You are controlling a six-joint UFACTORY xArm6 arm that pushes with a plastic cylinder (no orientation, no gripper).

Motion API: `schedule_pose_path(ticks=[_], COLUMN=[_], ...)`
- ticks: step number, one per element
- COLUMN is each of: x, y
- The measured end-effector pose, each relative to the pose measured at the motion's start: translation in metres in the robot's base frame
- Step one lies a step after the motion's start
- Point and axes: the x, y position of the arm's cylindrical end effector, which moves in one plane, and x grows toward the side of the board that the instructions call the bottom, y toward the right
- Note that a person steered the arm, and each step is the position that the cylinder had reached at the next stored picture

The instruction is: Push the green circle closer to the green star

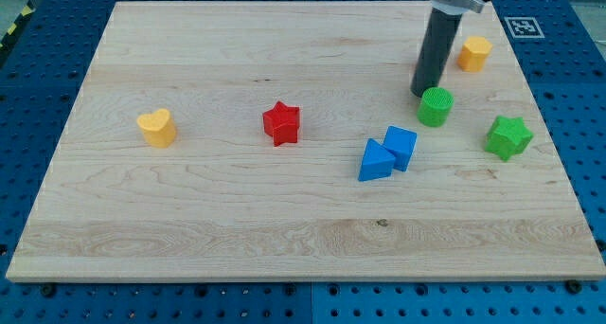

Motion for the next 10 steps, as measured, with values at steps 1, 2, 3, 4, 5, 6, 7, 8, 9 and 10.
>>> schedule_pose_path(ticks=[1, 2, 3, 4, 5, 6, 7, 8, 9, 10], x=[0.017, 0.020, 0.016, 0.013, 0.006, 0.022, 0.049, 0.056, 0.056, 0.051], y=[0.063, 0.084, 0.056, 0.015, -0.024, -0.031, 0.001, 0.033, 0.007, -0.048])
